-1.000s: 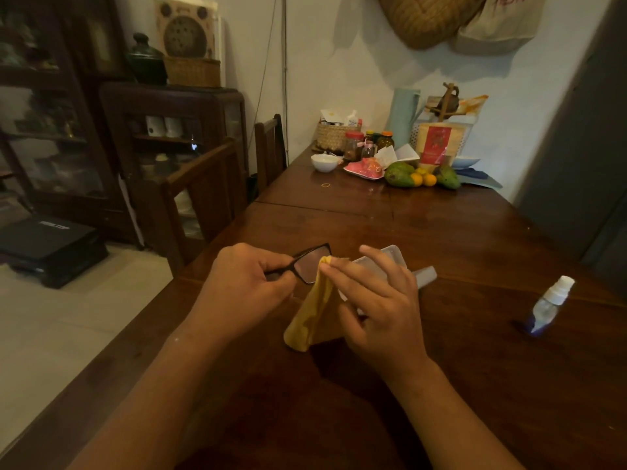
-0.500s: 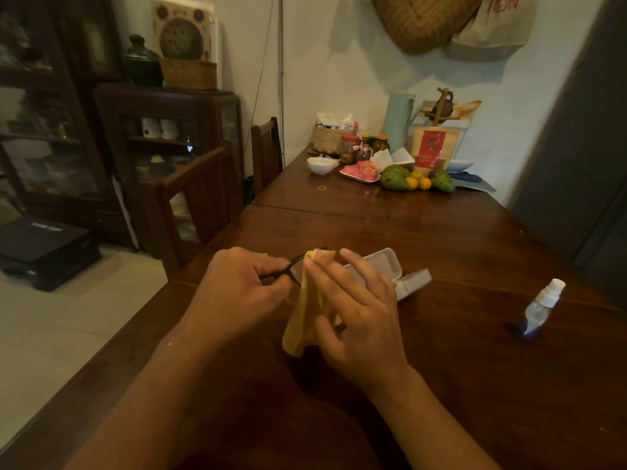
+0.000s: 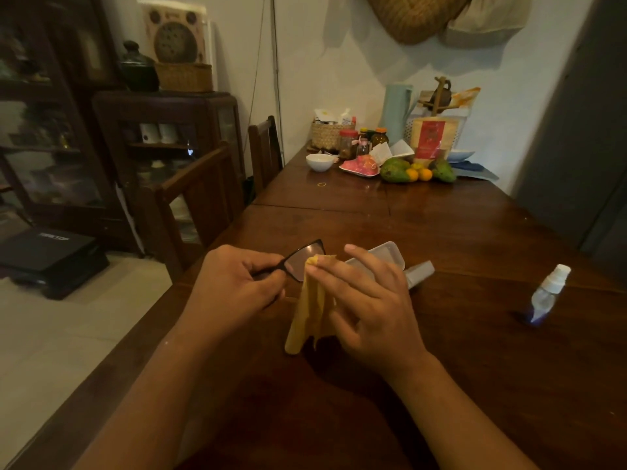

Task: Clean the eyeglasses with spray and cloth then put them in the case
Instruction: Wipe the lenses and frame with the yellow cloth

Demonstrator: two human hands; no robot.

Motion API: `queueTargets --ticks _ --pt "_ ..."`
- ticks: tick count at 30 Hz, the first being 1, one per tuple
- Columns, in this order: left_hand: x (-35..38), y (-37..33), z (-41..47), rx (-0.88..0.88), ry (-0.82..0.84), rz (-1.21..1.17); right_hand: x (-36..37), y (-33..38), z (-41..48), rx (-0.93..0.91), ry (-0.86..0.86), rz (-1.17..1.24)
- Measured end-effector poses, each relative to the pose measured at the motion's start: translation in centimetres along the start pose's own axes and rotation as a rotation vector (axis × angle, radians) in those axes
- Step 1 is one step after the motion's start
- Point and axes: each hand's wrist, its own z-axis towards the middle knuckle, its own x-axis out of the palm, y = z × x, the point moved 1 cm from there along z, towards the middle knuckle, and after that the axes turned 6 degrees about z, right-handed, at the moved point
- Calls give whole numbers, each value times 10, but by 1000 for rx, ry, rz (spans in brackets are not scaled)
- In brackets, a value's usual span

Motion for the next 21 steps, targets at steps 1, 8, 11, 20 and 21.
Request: queueTargets --ticks 1,8,11,20,21 --pt "0 0 0 -9 -4 -1 -2 -2 0 23 -23 2" --pt "-2 -4 0 23 0 -8 3 4 0 -90 9 -36" --pt "-1 -5 -1 -3 6 -30 -3 -4 -1 -76 -40 -21" --pt "-2 -6 -1 14 -11 -29 -2 -7 -2 -101 -77 -84" --pt "-1 -6 -1 10 -14 -31 -3 -9 -2 -93 -87 -78"
